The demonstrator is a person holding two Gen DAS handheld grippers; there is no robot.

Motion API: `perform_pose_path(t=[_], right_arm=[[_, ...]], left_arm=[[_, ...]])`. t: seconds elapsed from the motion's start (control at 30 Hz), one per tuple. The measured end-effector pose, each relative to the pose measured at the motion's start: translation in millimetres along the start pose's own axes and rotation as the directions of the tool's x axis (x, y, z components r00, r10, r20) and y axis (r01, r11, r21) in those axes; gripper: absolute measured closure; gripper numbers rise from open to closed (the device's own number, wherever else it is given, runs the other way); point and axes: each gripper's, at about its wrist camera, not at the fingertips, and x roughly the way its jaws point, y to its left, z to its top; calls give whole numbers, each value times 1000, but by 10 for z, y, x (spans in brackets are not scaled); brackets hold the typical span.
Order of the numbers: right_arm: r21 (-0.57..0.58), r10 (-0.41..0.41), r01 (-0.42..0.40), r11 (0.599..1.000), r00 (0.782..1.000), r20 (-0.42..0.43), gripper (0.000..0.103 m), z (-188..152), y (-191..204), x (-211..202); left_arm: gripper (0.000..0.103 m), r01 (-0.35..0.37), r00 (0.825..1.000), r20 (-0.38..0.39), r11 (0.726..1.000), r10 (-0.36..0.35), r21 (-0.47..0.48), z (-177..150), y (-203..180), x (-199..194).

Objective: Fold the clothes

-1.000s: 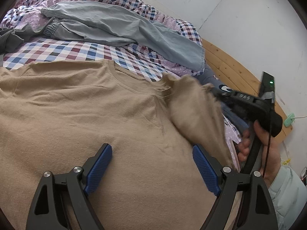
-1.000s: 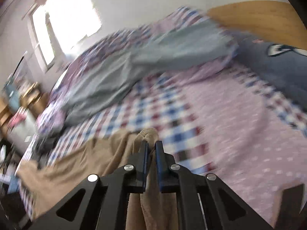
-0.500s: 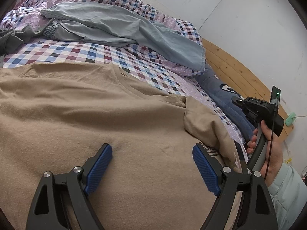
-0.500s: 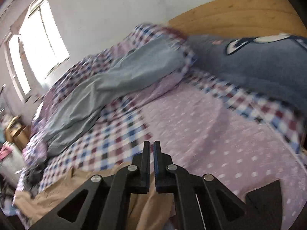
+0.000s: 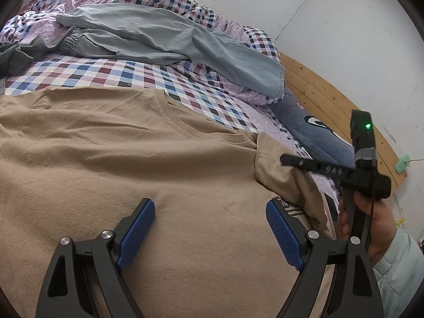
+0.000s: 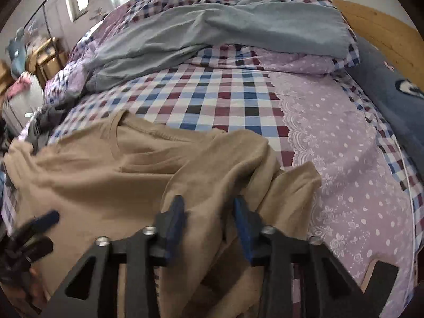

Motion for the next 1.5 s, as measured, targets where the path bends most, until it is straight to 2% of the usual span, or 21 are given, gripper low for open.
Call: perform_pose_path(t=[0.07, 0.13, 0.23, 0.3, 0.33, 0.5, 0.6, 0.7, 0.87, 1.0, 1.03, 1.07, 1.13, 1.2, 1.23, 1.3, 1.33, 1.4, 1.5], right_arm=[[-14, -37, 38, 999, 999, 38, 102, 27, -8, -90], [46, -73, 67, 997, 989, 130, 102, 104, -130, -291], [187, -173, 130, 974, 957, 234, 102, 89, -447, -562], [302, -248, 159, 940, 926, 283, 102, 57, -717, -722], [348, -268, 160, 924, 919, 289, 102, 28, -832, -756], [557, -347, 142, 818, 895, 282, 102, -205, -1374, -884], [625, -388, 141, 767, 879, 278, 102, -278, -1588, -934], [656, -428, 174, 734, 869, 248, 102, -336, -1695, -970], [671, -507, 300, 678, 852, 132, 97, -414, -1881, -893], [643, -528, 348, 682, 843, 103, 80, -427, -1901, -901], [609, -547, 375, 699, 829, 117, 70, -393, -1846, -932], [586, -558, 389, 711, 819, 132, 65, -364, -1789, -954], [538, -577, 418, 732, 800, 164, 59, -306, -1677, -995], [494, -581, 435, 753, 792, 189, 58, -226, -1586, -990], [464, -565, 428, 775, 799, 207, 58, -188, -1531, -967], [382, -486, 382, 841, 845, 224, 58, -97, -1426, -846], [315, -446, 373, 873, 871, 205, 58, -44, -1342, -716], [225, -397, 357, 907, 903, 166, 59, 0, -1226, -497], [172, -381, 360, 917, 918, 112, 59, -3, -1170, -284]], left_arm=[[14, 0, 1000, 0, 1000, 0, 0, -2, -3, -1], [14, 0, 1000, 0, 1000, 0, 0, -3, -3, -3], [14, 1, 1000, 0, 1000, -1, -1, -5, 1, -5], [14, 2, 1000, 0, 1000, -2, -2, -6, 5, -6], [14, 2, 1000, 0, 1000, -2, -2, -6, 5, -6], [14, 0, 1000, 0, 1000, 0, -1, -4, 3, -5], [14, -1, 1000, 0, 1000, 1, 0, -2, 3, -5], [14, -2, 1000, 0, 1000, 2, 1, -1, 2, -5], [14, -2, 1000, -1, 1000, 2, 0, 6, 2, -1], [14, -3, 1000, -1, 1000, 3, 1, 5, -2, -2], [14, -4, 1000, -1, 1000, 4, 2, 7, -4, 0], [14, -5, 1000, 0, 1000, 5, 2, 6, -7, 1], [14, -8, 1000, 0, 1000, 8, 3, 2, -13, 3], [14, -11, 1000, 1, 1000, 11, 4, -2, -19, 5], [14, -13, 1000, 1, 1000, 13, 6, -5, -20, 5], [14, -14, 1000, 1, 1000, 14, 7, -7, -22, 5], [14, -15, 1000, 1, 1000, 15, 7, -5, -22, 6], [14, -15, 1000, 1, 1000, 15, 6, -2, -19, 8], [14, -15, 1000, 1, 1000, 15, 7, -3, -19, 8]])
